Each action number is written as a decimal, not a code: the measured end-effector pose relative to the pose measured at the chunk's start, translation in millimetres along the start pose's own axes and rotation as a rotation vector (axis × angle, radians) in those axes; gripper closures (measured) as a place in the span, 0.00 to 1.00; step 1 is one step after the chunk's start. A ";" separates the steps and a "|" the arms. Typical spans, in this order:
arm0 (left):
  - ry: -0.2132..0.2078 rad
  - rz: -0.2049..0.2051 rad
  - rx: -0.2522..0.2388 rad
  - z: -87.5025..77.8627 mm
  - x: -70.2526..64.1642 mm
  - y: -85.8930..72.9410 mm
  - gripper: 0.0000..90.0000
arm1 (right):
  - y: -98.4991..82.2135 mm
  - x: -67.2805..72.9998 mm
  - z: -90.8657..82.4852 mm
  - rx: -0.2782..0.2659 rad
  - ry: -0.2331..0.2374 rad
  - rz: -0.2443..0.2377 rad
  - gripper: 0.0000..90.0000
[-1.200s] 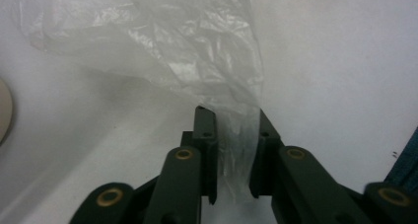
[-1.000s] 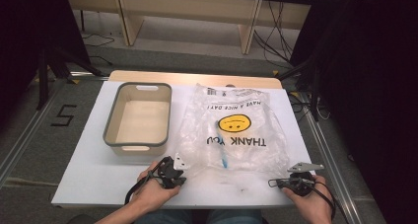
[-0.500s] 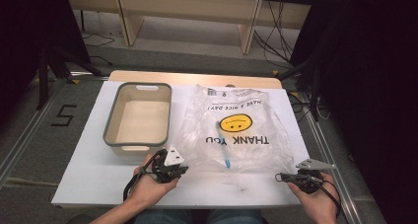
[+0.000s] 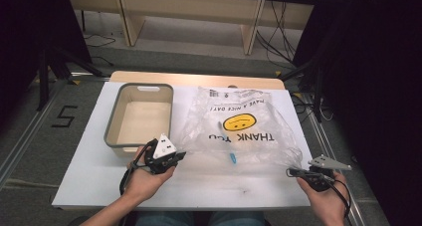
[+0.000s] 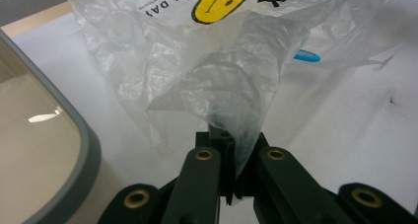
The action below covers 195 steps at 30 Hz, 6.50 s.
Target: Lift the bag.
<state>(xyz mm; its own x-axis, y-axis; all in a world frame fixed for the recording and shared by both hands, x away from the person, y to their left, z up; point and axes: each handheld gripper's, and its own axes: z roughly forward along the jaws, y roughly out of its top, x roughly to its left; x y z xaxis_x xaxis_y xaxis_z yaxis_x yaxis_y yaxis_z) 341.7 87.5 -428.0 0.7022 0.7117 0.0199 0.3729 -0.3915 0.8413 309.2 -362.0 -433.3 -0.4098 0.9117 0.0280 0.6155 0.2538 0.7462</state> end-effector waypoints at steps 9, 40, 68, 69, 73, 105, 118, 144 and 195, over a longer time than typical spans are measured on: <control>0.032 -0.007 -0.057 -4.7 7.3 7.4 0.99 | 5.2 -2.5 -5.9 -0.044 -0.025 0.003 1.00; 0.035 0.032 -0.202 -26.0 2.2 37.7 0.99 | 25.2 -2.6 -26.1 -0.279 -0.185 0.009 1.00; 0.063 0.023 -0.306 -38.2 10.0 69.2 0.99 | 60.7 -6.2 -39.3 -0.403 -0.229 0.005 1.00; 0.065 0.020 -0.313 -38.9 10.7 70.5 0.99 | 62.0 -6.1 -39.5 -0.406 -0.227 0.000 1.00; 0.072 0.016 -0.339 -42.7 13.2 76.8 0.99 | 67.8 -5.0 -41.5 -0.427 -0.230 0.002 1.00; 0.140 -0.007 -0.403 -44.0 36.4 107.8 0.99 | 106.1 -6.4 -48.2 -0.501 -0.243 -0.015 1.00; 0.152 -0.007 -0.426 -45.9 39.4 113.0 0.99 | 110.9 -7.2 -48.1 -0.514 -0.243 -0.011 1.00; 0.194 -0.044 -0.459 -32.8 57.5 142.0 0.99 | 134.4 -11.8 -47.1 -0.557 -0.265 -0.009 1.00; 0.256 -0.132 -0.176 59.1 92.3 102.8 0.94 | 104.8 -28.5 49.7 -0.301 -0.228 0.073 0.98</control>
<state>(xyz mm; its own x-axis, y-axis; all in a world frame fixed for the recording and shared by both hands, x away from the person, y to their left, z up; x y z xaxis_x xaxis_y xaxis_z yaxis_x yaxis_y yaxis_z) 480.6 78.5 -371.6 0.4714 0.8817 0.0208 0.3243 -0.1952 0.9256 418.8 -345.4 -389.0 -0.1914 0.9809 -0.0350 0.3983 0.1102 0.9106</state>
